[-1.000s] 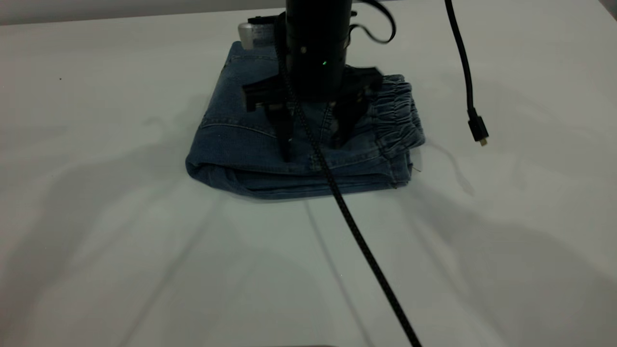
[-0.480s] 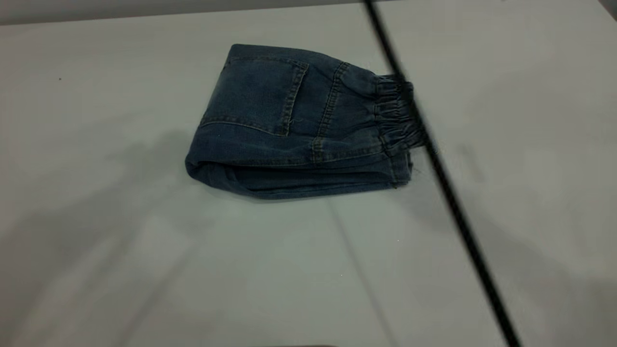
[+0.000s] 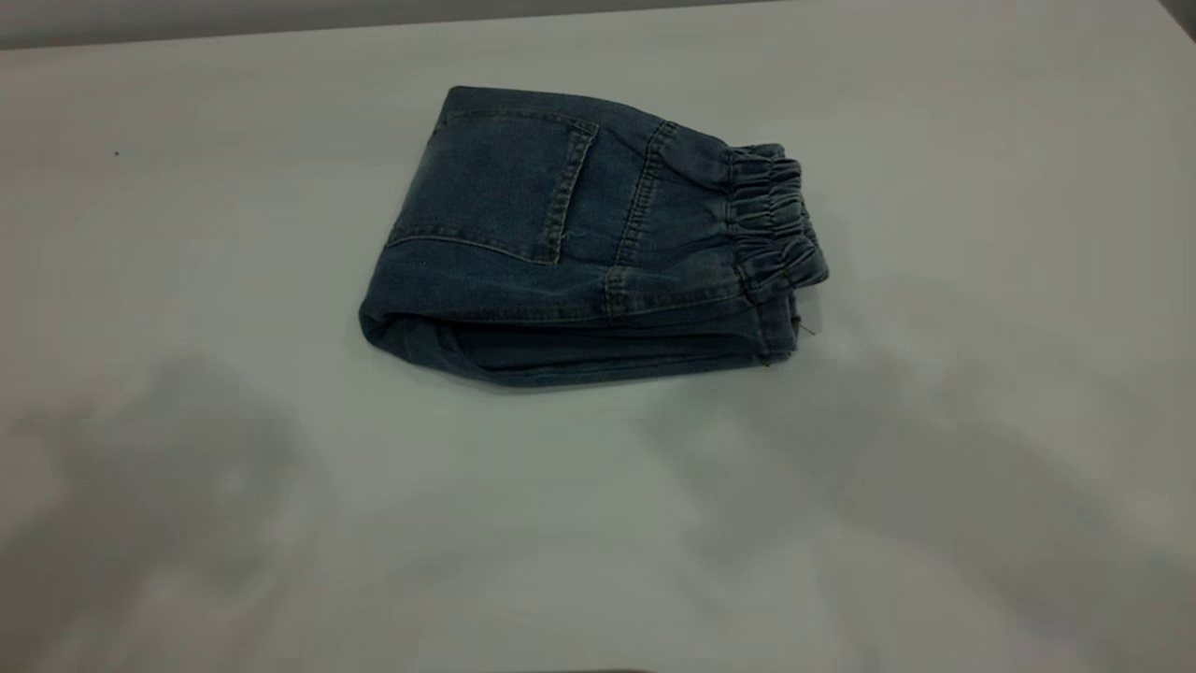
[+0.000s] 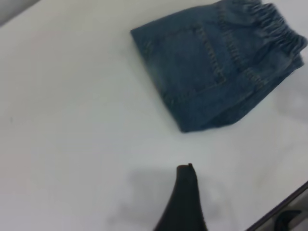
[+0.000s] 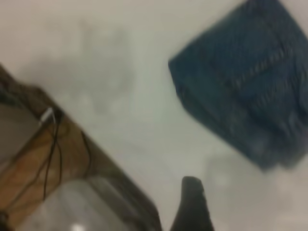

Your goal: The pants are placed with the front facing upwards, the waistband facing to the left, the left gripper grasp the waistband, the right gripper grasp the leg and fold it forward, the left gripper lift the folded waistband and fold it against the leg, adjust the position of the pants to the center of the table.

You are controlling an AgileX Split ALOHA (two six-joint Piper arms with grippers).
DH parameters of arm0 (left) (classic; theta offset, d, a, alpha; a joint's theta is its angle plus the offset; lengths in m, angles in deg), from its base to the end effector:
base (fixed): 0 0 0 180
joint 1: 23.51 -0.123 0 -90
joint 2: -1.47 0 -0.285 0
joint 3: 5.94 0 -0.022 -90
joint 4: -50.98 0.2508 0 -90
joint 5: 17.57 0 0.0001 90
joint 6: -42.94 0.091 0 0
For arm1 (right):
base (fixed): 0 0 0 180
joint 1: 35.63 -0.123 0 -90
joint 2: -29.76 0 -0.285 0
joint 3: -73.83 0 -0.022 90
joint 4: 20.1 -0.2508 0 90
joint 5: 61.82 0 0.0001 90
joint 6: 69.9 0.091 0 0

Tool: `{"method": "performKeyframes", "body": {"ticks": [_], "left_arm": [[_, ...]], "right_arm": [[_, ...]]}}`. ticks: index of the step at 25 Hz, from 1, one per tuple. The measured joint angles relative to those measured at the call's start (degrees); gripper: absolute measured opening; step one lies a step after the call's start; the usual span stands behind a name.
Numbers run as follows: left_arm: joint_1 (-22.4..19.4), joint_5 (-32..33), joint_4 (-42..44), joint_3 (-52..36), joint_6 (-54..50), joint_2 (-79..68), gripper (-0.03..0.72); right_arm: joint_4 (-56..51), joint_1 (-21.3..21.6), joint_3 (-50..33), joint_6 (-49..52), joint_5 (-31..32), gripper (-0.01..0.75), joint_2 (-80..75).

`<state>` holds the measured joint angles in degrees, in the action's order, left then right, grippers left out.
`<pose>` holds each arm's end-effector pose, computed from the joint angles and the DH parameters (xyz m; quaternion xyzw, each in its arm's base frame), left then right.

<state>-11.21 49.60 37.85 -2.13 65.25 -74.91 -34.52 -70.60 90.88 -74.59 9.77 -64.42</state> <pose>0.2145 -0.0663 0.4287 0.2723 0.8921 -0.0839 0.3506 0.2392 0.1935 0.4094 -0.3184 0.9008 0.1909 0.2254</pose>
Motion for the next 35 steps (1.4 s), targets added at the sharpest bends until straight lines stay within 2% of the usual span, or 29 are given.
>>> {"method": "performKeyframes", "body": {"ticks": [5,14,19,23,30,35], "left_arm": [[0.00,0.00,1.18,-7.58,-3.08,2.96,0.571],[0.00,0.00,1.35,-32.35,-5.27,12.34,0.571],[0.00,0.00,1.39,-41.01,-5.29,19.56,0.571],[0.00,-0.25,1.41,-45.49,-5.34,27.10,0.571],[0.00,-3.56,2.23,-51.92,-9.38,39.17,0.571],[0.00,-3.52,7.12,-52.76,-16.35,43.97,0.571]], "right_arm": [[0.75,0.00,-15.81,-1.17,0.02,0.462,11.72],[2.14,0.00,-47.62,-0.87,-2.99,0.462,28.53],[2.54,0.00,-59.18,0.39,-3.94,0.462,37.12],[3.27,0.00,-65.01,1.64,-4.88,0.462,45.60],[7.37,0.00,-67.16,3.67,-7.55,0.461,59.69],[8.06,0.00,-67.46,4.69,-7.55,0.461,65.17]]}}
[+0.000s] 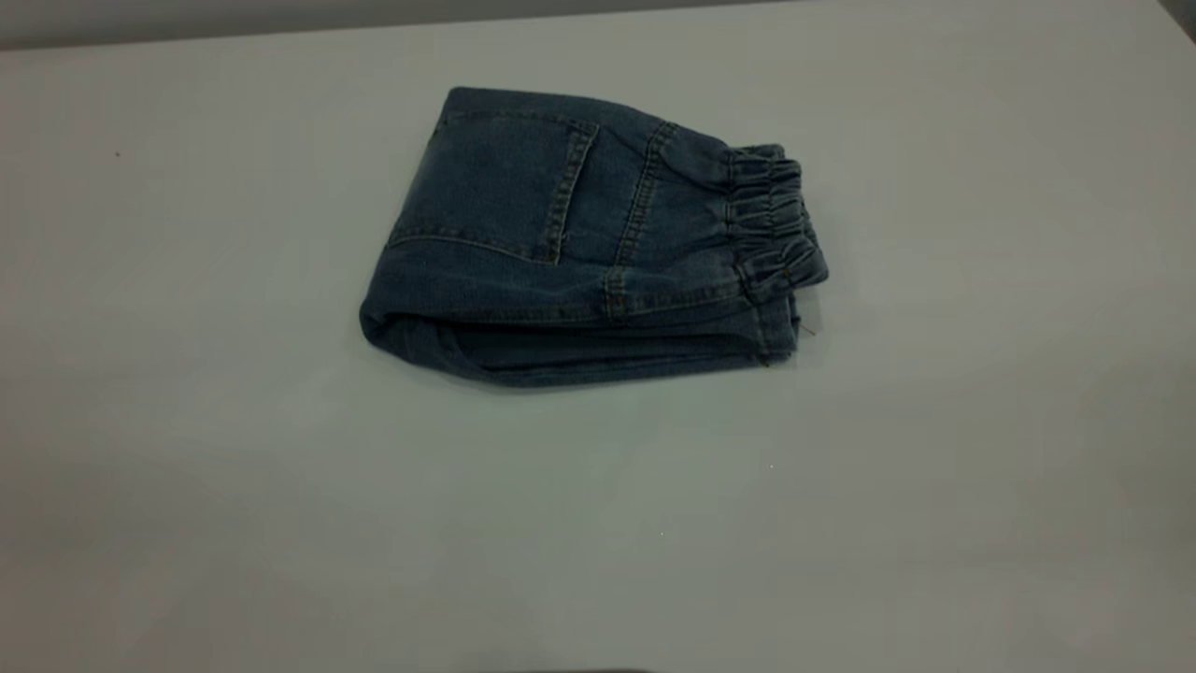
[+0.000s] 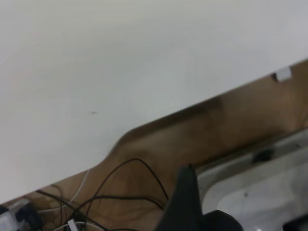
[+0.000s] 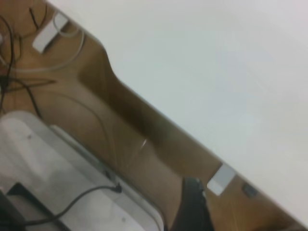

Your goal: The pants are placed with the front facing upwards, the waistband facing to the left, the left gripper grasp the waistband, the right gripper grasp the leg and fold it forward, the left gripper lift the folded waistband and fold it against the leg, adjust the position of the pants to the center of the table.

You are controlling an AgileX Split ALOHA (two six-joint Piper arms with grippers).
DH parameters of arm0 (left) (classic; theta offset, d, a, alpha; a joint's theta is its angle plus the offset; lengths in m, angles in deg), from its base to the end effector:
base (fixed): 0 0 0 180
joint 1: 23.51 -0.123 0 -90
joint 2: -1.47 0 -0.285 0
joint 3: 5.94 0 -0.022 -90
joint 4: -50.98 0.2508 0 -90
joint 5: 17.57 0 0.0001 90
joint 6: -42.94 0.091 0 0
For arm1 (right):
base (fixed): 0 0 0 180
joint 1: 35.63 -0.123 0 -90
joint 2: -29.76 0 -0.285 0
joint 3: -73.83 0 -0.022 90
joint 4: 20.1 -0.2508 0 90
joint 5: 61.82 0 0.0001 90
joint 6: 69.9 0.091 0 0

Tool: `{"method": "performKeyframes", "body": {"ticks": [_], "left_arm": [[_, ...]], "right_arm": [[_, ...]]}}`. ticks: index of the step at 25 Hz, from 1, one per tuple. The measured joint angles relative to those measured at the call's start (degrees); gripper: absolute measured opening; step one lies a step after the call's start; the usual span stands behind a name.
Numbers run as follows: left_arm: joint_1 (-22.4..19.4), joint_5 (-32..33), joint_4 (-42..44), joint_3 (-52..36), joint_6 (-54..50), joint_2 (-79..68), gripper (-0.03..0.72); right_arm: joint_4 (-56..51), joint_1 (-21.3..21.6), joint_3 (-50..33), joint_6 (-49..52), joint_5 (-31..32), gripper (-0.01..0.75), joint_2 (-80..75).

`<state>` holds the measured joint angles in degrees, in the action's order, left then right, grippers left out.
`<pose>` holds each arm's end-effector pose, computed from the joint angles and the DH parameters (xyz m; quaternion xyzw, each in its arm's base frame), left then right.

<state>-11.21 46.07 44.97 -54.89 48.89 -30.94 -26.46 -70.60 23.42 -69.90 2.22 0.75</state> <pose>0.0530 -0.0203 0.2610 0.1431 0.9416 -0.0684 0.2970 0.0335 0.0345 0.2562 -0.2778 0.9066 0.1465 0.2820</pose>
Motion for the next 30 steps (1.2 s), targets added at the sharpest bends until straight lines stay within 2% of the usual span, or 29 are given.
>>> {"method": "performKeyframes", "body": {"ticks": [5,17,20,26,30], "left_arm": [[0.00,0.00,2.62,0.00,-3.84,1.42,0.571],[-0.06,-0.05,2.80,-0.01,-4.08,1.61,0.571],[-2.76,-0.05,2.74,-0.18,-3.97,2.29,0.571],[-13.52,-0.05,2.74,-0.18,-3.92,3.49,0.571],[-16.41,-0.05,2.74,-0.18,-3.87,7.50,0.571]], "right_arm": [[0.17,0.00,-0.07,0.00,0.06,0.461,1.89],[-0.81,0.66,-0.07,0.00,0.06,0.461,2.93],[-1.74,6.64,-0.07,0.00,0.18,0.461,4.14],[-2.05,21.90,-0.07,0.00,0.23,0.461,9.72],[-2.05,27.32,-0.07,0.00,0.53,0.461,17.83]]}}
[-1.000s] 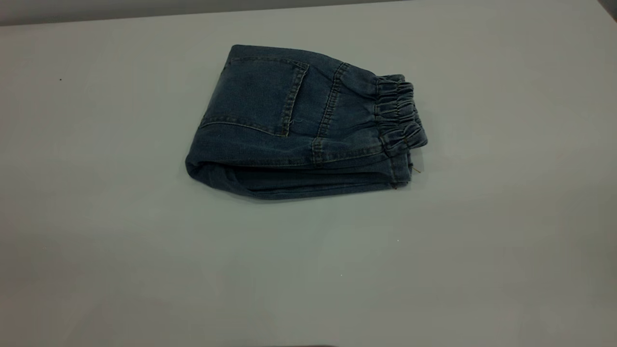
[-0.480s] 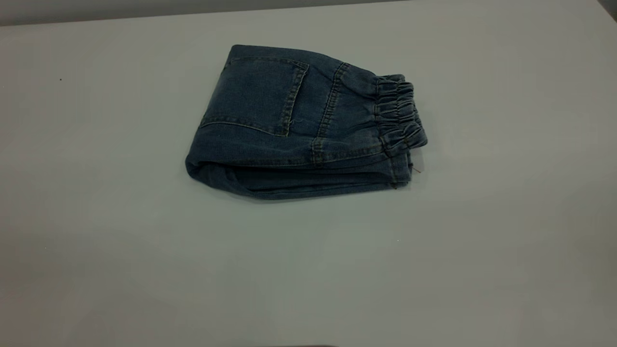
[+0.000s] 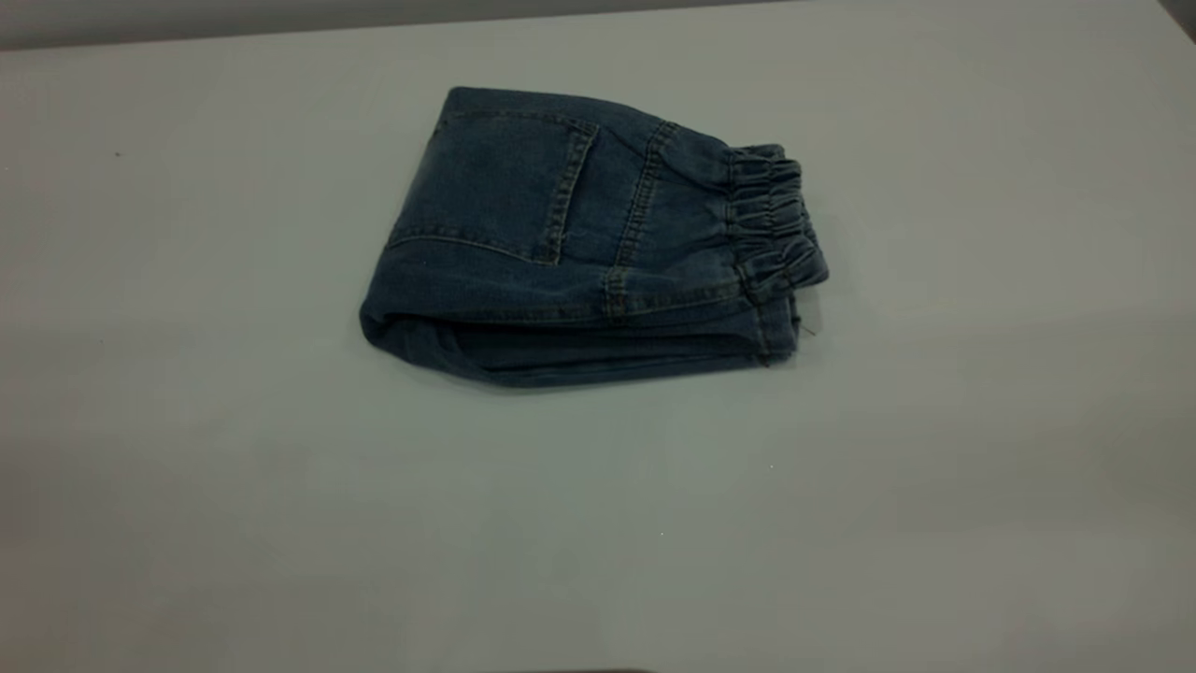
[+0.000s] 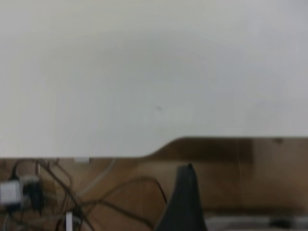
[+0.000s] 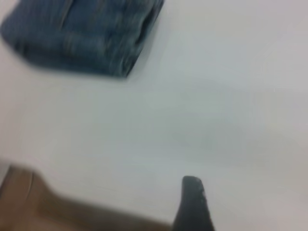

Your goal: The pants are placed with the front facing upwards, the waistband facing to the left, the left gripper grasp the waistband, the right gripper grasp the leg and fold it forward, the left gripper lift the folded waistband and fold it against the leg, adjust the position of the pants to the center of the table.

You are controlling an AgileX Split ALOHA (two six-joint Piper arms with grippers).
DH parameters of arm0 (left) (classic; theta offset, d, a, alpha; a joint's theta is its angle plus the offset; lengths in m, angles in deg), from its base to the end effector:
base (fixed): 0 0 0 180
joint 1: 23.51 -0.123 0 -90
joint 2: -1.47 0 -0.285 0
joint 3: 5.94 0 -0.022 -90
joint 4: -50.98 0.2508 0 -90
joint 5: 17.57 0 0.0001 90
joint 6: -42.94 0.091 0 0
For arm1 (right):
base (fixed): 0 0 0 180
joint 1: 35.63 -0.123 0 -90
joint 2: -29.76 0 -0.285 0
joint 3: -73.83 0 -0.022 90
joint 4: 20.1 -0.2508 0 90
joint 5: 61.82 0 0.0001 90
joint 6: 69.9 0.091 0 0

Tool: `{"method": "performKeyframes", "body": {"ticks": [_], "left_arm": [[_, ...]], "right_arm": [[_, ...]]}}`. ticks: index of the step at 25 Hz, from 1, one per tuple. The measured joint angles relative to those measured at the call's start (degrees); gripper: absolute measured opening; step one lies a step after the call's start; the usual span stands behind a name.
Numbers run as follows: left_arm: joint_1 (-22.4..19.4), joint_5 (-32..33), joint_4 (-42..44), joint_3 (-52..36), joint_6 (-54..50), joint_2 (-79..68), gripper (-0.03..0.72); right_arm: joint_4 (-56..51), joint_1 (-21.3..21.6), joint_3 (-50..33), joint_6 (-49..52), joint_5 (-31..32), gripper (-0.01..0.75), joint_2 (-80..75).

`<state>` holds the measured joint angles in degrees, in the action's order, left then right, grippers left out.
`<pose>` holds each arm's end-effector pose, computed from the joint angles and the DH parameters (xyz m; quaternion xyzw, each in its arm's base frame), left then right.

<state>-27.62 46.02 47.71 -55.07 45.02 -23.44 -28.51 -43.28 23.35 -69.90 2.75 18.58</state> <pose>0.0380 -0.0019 0.2660 -0.0191 0.9318 -0.0089 0.3622 0.0020 0.0124 0.2636 -0.0612 0.8874 0.1032 0.4451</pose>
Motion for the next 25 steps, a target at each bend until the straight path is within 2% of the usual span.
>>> {"method": "performKeyframes", "body": {"ticks": [6,13,25], "left_arm": [[-0.05,0.17,0.00,0.00,0.00,9.07,0.571],[0.15,0.68,-0.04,0.00,0.00,17.87,0.571],[1.44,0.84,-0.06,0.00,0.00,18.17,0.571]], "right_arm": [[-0.61,3.69,0.06,0.00,0.48,0.461,3.66],[-1.18,4.00,0.06,0.00,0.43,0.461,3.98],[-1.32,4.09,0.06,0.00,0.43,0.461,3.98]]}}
